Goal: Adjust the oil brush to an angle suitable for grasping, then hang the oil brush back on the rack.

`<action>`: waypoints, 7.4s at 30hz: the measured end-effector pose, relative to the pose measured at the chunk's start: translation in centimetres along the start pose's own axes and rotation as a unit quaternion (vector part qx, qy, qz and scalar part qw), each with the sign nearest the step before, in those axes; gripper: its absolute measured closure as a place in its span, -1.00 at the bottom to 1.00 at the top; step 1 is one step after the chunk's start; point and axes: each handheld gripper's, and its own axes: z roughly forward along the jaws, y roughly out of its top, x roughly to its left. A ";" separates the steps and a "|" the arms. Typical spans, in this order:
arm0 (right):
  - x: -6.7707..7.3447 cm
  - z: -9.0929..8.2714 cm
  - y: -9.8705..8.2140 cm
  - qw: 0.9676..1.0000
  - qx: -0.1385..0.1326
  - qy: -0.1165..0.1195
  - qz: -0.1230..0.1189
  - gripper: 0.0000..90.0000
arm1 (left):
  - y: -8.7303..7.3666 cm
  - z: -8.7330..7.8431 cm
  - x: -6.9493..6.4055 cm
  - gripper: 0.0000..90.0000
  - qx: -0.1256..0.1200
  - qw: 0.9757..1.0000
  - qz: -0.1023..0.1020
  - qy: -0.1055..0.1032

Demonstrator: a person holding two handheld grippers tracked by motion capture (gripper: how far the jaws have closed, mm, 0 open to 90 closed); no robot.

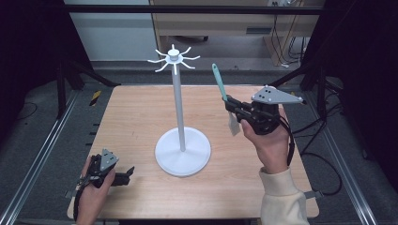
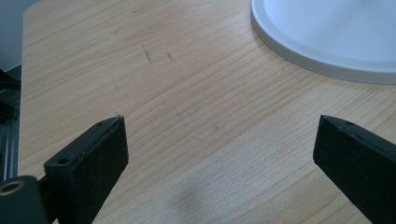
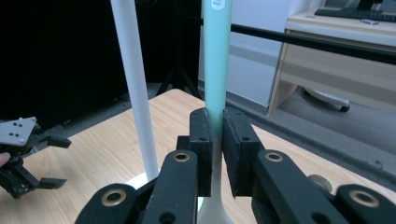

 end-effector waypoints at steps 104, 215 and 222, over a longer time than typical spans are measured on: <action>4.0 2.7 1.7 0.997 -0.026 0.062 -0.029 0.83 | 0.0 -0.1 -0.1 -0.94 0.003 1.000 0.003 0.002; -6.8 1.3 -5.6 0.985 0.045 -0.161 0.043 -0.78 | 0.0 0.0 -0.1 -0.94 -0.002 1.000 0.000 -0.004; -8.0 1.8 -7.4 0.981 0.065 -0.173 0.053 -0.77 | 0.0 0.0 -0.1 -0.94 -0.001 1.000 0.000 -0.004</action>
